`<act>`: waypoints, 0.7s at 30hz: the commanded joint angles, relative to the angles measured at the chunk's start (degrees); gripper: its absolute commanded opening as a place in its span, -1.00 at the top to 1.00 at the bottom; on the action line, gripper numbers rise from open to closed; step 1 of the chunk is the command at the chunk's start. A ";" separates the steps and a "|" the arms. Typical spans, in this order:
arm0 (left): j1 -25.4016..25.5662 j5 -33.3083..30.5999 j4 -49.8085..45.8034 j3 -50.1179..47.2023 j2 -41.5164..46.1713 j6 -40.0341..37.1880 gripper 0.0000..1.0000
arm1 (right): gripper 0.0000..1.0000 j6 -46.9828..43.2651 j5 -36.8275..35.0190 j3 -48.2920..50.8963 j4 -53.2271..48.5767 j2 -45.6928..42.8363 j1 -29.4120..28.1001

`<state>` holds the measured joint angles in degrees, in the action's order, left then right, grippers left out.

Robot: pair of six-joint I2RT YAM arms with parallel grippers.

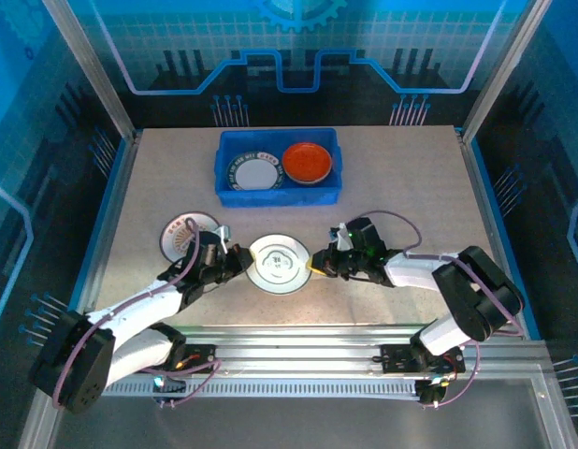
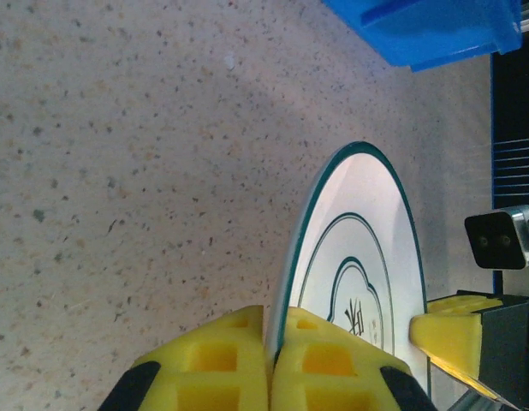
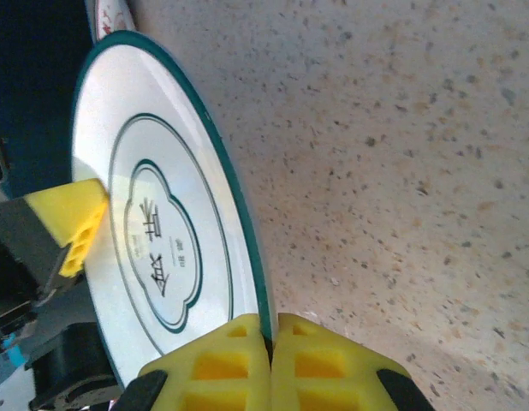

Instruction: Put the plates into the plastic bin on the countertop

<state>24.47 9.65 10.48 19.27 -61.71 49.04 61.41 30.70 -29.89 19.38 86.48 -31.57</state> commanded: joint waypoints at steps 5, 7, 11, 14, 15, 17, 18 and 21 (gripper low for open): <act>0.27 3.04 3.16 0.09 1.49 0.06 1.00 | 0.66 -0.54 2.84 -1.49 4.34 -1.70 -0.94; 0.20 4.56 4.76 -0.23 2.38 1.25 1.00 | 0.37 0.15 2.68 -1.30 6.14 -1.76 -0.85; 0.23 6.02 5.38 -0.22 3.67 2.74 1.00 | 0.68 0.70 2.58 -2.19 7.36 -0.88 -0.86; 0.23 5.06 2.82 0.31 4.87 1.99 1.00 | 1.00 0.75 2.29 -3.36 6.92 -0.36 -0.53; 0.16 4.38 1.61 0.41 5.31 1.86 1.00 | 1.00 0.52 2.26 -4.16 6.00 -0.26 -0.26; 0.23 2.48 -1.40 0.52 6.56 1.53 0.30 | 1.00 -0.16 1.96 -5.63 3.99 -0.71 0.31; 0.17 1.69 -2.26 0.26 7.31 1.46 -0.16 | 1.00 -0.81 1.65 -6.58 2.51 -1.18 0.65; 0.22 -0.44 -4.70 -0.67 10.20 1.29 -0.99 | 1.00 -3.86 0.30 -9.76 -4.33 -2.91 1.74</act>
<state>24.45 10.72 8.82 19.18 -54.22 50.92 61.17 31.88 -35.66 20.27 86.02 -31.05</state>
